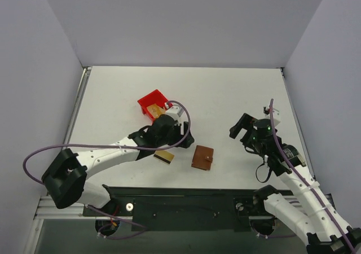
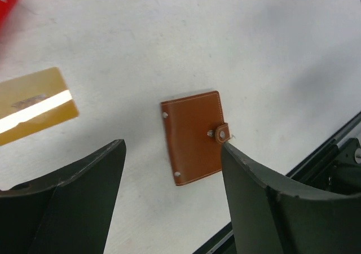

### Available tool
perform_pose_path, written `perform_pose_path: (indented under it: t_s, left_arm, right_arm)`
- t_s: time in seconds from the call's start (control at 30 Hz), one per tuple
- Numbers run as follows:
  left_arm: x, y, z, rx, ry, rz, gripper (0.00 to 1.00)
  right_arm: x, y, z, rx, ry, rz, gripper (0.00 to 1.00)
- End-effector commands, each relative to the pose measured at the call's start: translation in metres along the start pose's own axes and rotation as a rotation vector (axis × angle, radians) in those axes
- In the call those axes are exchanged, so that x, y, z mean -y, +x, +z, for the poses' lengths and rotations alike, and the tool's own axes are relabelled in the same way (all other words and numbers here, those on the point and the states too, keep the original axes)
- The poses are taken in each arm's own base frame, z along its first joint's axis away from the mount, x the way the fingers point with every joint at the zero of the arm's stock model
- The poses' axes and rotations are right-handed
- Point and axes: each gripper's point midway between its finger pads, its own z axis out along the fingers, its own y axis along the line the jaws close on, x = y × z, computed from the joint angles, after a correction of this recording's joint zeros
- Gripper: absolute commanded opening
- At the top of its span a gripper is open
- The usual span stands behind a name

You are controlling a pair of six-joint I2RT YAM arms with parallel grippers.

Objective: Put the credit cards into the card holder
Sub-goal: Place the card holder at the center of the board.

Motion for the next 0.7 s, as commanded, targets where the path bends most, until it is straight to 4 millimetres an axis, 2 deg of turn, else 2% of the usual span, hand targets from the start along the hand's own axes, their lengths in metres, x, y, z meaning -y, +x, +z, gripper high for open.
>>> perform_pose_path:
  t_s: [0.0, 0.17, 0.27, 0.4, 0.53, 0.57, 0.6, 0.63, 0.67]
  left_arm:
    - [-0.034, -0.038, -0.026, 0.083, -0.129, 0.02, 0.79]
    - [-0.059, -0.057, -0.049, 0.134, -0.216, 0.029, 0.79]
    - [-0.073, -0.064, -0.057, 0.155, -0.275, 0.021, 0.79]
    - [-0.087, -0.066, -0.068, 0.164, -0.336, -0.012, 0.79]
    - [-0.105, -0.058, -0.08, 0.162, -0.395, -0.059, 0.79]
    - [-0.109, -0.058, -0.084, 0.165, -0.405, -0.073, 0.79]
    - [-0.111, -0.054, -0.086, 0.162, -0.41, -0.079, 0.79]
    - [-0.117, -0.052, -0.089, 0.16, -0.426, -0.089, 0.79]
    - [-0.121, -0.047, -0.091, 0.154, -0.436, -0.093, 0.79]
  right_arm:
    - [0.013, -0.021, 0.003, 0.074, 0.075, 0.002, 0.98]
    - [0.016, -0.029, 0.012, 0.111, 0.102, -0.038, 0.97]
    - [0.011, -0.024, 0.023, 0.086, 0.083, -0.074, 0.94]
    - [-0.009, -0.007, 0.04, -0.021, 0.002, -0.141, 0.89]
    - [-0.032, 0.007, 0.059, -0.107, -0.008, -0.235, 0.82]
    - [-0.044, 0.016, 0.058, -0.123, -0.035, -0.303, 0.81]
    - [-0.051, 0.013, 0.065, -0.121, -0.003, -0.347, 0.79]
    - [-0.072, 0.024, 0.067, -0.138, -0.027, -0.434, 0.79]
    - [-0.077, 0.024, 0.069, -0.117, -0.005, -0.476, 0.79]
